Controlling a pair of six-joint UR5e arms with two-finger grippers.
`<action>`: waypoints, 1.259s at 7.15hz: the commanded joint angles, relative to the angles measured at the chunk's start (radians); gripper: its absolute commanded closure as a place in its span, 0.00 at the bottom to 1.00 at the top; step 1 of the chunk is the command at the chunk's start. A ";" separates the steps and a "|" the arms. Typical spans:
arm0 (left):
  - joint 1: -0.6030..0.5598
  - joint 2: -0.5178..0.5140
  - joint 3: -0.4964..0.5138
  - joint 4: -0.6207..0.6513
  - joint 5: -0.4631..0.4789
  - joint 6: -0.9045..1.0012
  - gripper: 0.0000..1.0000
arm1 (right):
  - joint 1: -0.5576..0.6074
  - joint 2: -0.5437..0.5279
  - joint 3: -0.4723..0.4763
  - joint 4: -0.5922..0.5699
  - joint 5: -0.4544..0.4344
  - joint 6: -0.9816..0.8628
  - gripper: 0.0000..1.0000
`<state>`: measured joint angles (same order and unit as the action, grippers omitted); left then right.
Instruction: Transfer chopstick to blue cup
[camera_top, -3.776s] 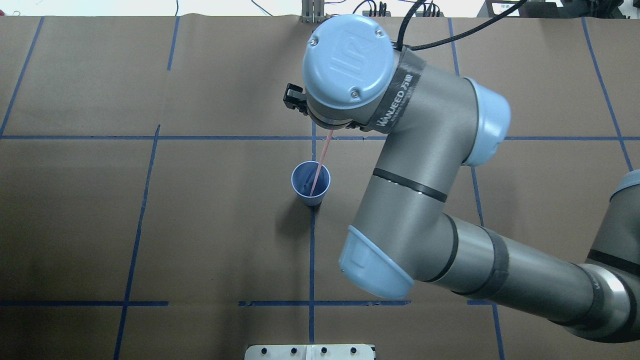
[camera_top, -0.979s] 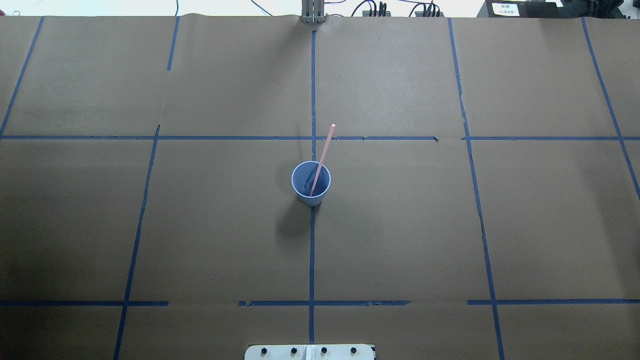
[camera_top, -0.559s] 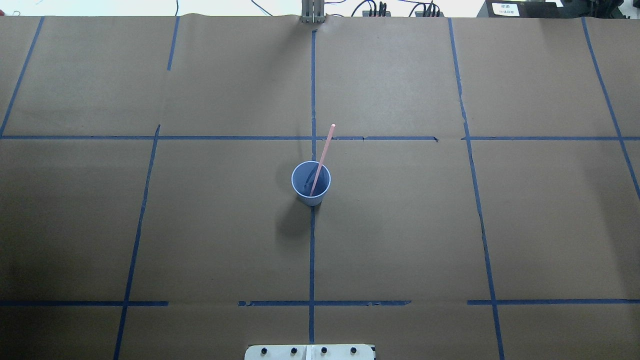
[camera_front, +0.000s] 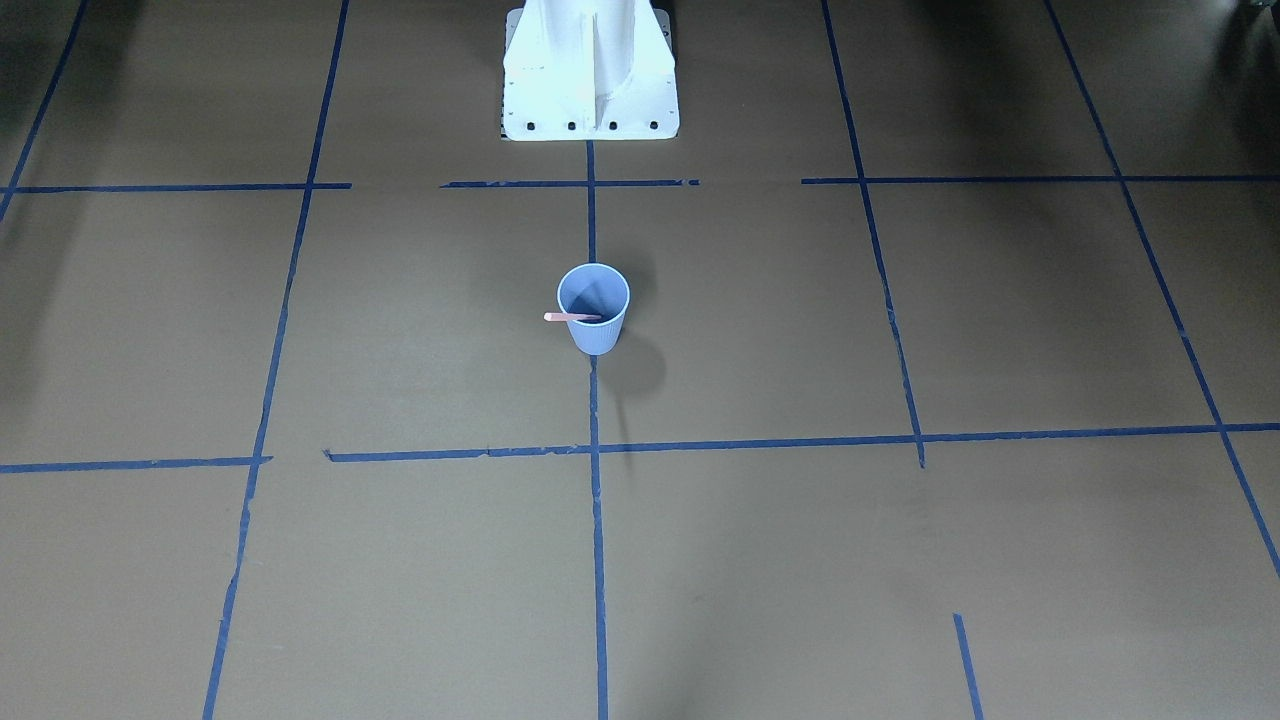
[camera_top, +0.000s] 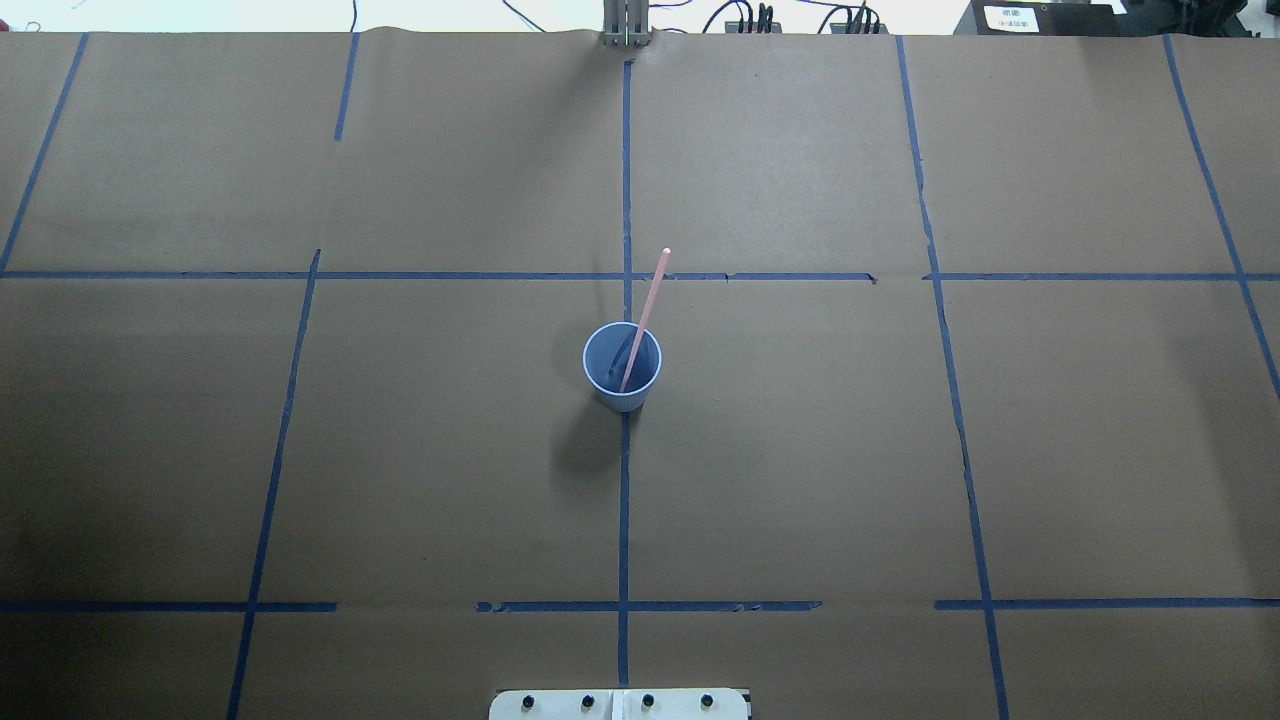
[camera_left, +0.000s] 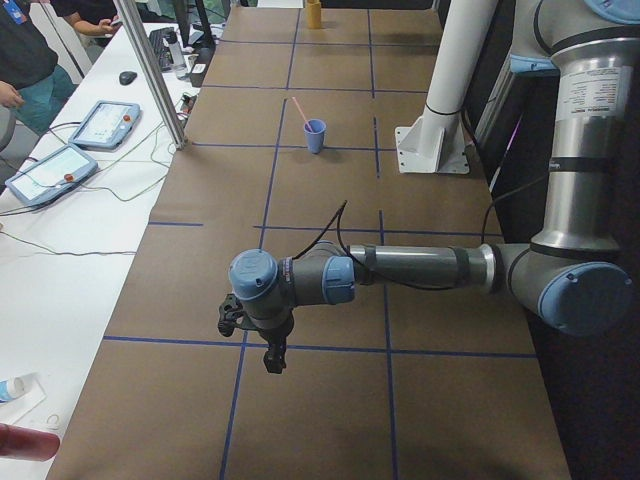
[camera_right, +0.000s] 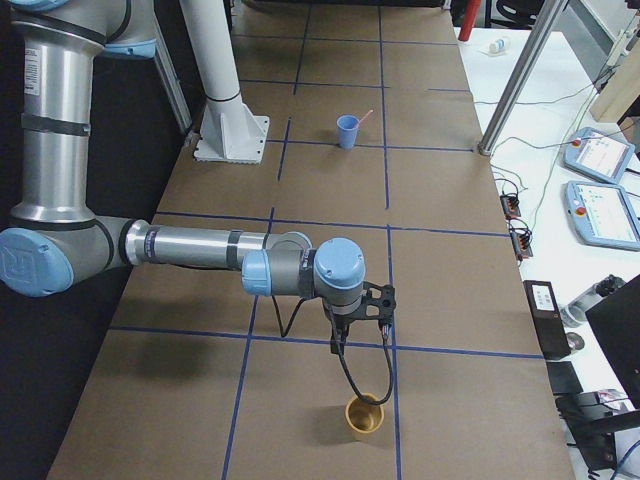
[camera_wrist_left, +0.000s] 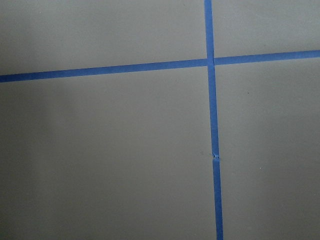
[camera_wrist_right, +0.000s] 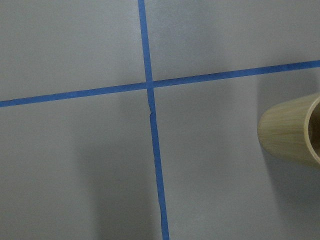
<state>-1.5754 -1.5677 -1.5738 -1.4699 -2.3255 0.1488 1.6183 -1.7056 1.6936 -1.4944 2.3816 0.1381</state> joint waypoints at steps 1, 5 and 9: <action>0.000 0.000 0.000 -0.001 0.000 0.000 0.00 | 0.000 0.001 0.001 0.005 -0.004 0.000 0.00; 0.000 0.000 0.000 -0.018 0.000 0.000 0.00 | 0.000 0.004 0.001 0.006 -0.001 0.000 0.00; 0.000 0.000 0.000 -0.018 0.000 0.000 0.00 | -0.001 0.004 0.001 0.008 0.002 -0.002 0.00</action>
<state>-1.5754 -1.5677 -1.5741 -1.4879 -2.3255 0.1488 1.6180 -1.7012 1.6951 -1.4865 2.3836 0.1366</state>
